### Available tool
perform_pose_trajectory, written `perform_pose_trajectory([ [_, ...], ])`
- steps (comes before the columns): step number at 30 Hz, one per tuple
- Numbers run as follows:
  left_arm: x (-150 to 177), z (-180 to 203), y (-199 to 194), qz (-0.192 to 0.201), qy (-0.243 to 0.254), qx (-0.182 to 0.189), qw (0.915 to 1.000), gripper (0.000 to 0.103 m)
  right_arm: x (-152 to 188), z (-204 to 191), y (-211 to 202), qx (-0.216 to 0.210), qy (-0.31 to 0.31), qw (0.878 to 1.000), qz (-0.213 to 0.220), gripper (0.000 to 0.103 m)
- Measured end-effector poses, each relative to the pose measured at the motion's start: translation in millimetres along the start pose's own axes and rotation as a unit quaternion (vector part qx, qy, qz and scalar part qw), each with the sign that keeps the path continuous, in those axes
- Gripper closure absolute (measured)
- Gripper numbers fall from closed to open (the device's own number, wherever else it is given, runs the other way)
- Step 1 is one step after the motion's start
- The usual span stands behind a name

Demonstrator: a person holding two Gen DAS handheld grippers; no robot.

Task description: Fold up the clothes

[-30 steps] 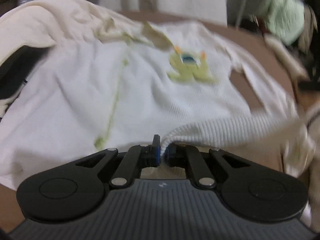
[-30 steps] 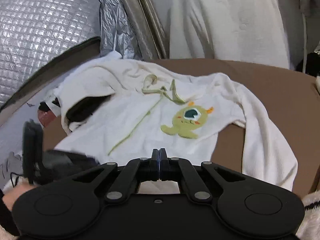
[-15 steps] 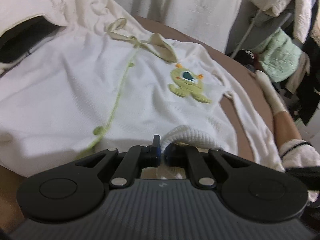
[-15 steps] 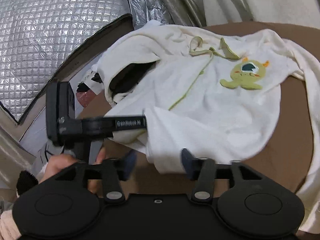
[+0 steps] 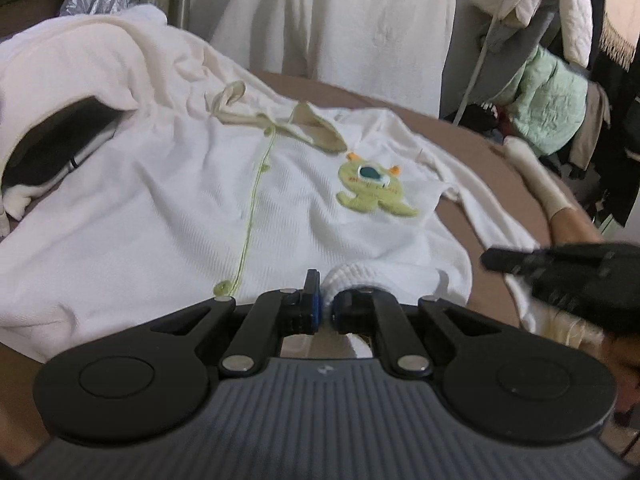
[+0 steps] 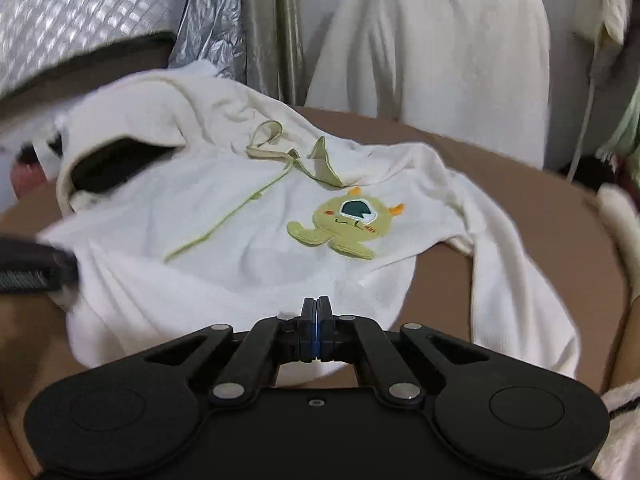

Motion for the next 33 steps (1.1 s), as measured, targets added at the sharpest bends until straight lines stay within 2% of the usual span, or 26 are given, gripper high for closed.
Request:
perform_pose_trajectory([
  [1, 2.3, -1.0, 3.8, -0.006, -0.006, 0.001, 1.0, 0.097, 0.3, 0.7, -2.8, -0.032, 0.025, 0.999, -0.004, 0.102],
  [2, 4.7, -2.2, 7.6, -0.012, -0.012, 0.002, 0.9998, 0.097, 0.6, 0.9, -6.0, -0.065, 0.051, 0.997, -0.009, 0.096],
  [4, 6.7, -6.8, 11.4, -0.02, -0.041, 0.013, 0.9989, 0.097, 6.1, -8.4, -15.2, -0.13, 0.082, 0.988, -0.008, 0.093],
  [6, 6.4, -10.3, 10.0, -0.019, -0.06, 0.022, 0.9978, 0.097, 13.3, -20.8, -20.4, -0.177, 0.094, 0.979, -0.018, 0.07],
  [7, 6.2, -11.4, 8.4, -0.018, -0.064, 0.024, 0.9975, 0.097, 16.9, -27.0, -23.1, -0.2, 0.1, 0.974, -0.023, 0.042],
  [8, 5.9, -12.2, 6.4, -0.017, -0.066, 0.025, 0.9974, 0.097, 20.8, -29.7, -21.7, -0.211, 0.112, 0.971, -0.03, 0.027],
  [10, 5.9, -12.4, 3.0, -0.016, -0.067, 0.028, 0.9972, 0.097, 28.5, -34.5, -18.5, -0.229, 0.136, 0.963, -0.044, 0.027],
  [12, 5.3, -10.0, 1.7, -0.015, -0.068, 0.032, 0.997, 0.097, 35.1, -34.3, -7.7, -0.211, 0.15, 0.964, -0.06, 0.029],
  [15, 5.6, -5.3, 0.1, -0.014, -0.057, 0.033, 0.9977, 0.097, 43.4, -34.3, 14.2, -0.156, 0.145, 0.975, -0.07, 0.057],
  [17, 5.6, -2.5, -2.8, -0.012, -0.049, 0.036, 0.9981, 0.097, 49.1, -34.8, 22.4, -0.137, 0.14, 0.978, -0.065, 0.092],
  [18, 5.2, -1.3, -4.9, -0.011, -0.046, 0.04, 0.9981, 0.097, 50.1, -33.4, 21.8, -0.126, 0.134, 0.981, -0.061, 0.1],
  [21, 2.4, 3.5, -18.6, 0.001, -0.045, 0.059, 0.9972, 0.097, 45.6, -28.6, 4.3, -0.088, 0.096, 0.991, -0.032, 0.101],
  [24, -3.4, 10.2, -45.0, 0.029, -0.057, 0.086, 0.9942, 0.097, 30.8, -33.2, -43.5, -0.096, 0.01, 0.995, 0.026, 0.101],
  [25, -4.6, 12.6, -55.1, 0.037, -0.055, 0.095, 0.9932, 0.096, 31.1, -32.9, -63.0, -0.11, 0.007, 0.993, 0.033, 0.101],
  [26, -2.5, 18.1, -62.3, 0.032, -0.038, 0.091, 0.9946, 0.092, 31.8, -32.3, -82.9, -0.125, 0.005, 0.991, 0.04, 0.101],
  [27, 0.0, 24.1, -69.1, 0.026, -0.019, 0.085, 0.9959, 0.088, 34.9, -29.8, -99.9, -0.128, 0.016, 0.991, 0.044, 0.101],
  [29, 15.3, 39.6, -69.7, -0.016, 0.041, 0.052, 0.9977, 0.08, 43.5, -26.6, -129.7, -0.119, 0.024, 0.991, 0.048, 0.101],
  [31, 39.4, 50.7, -58.2, -0.069, 0.086, 0.006, 0.9939, 0.074, 48.7, -29.0, -131.0, -0.075, -0.007, 0.997, 0.035, 0.101],
  [33, 57.5, 50.0, -46.0, -0.109, 0.105, -0.027, 0.9882, 0.072, 51.7, -31.3, -124.0, -0.021, -0.044, 0.999, 0.012, 0.101],
])
Point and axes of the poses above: each gripper's, at about its wrist camera, not at the fingertips, and y roughly the way its jaws point, z to its right, x to its underside, the point moved 4 cm from there along y, roughly the way its jaws point, and after that the axes turned 10 degrees about z, right-handed, at the moved point
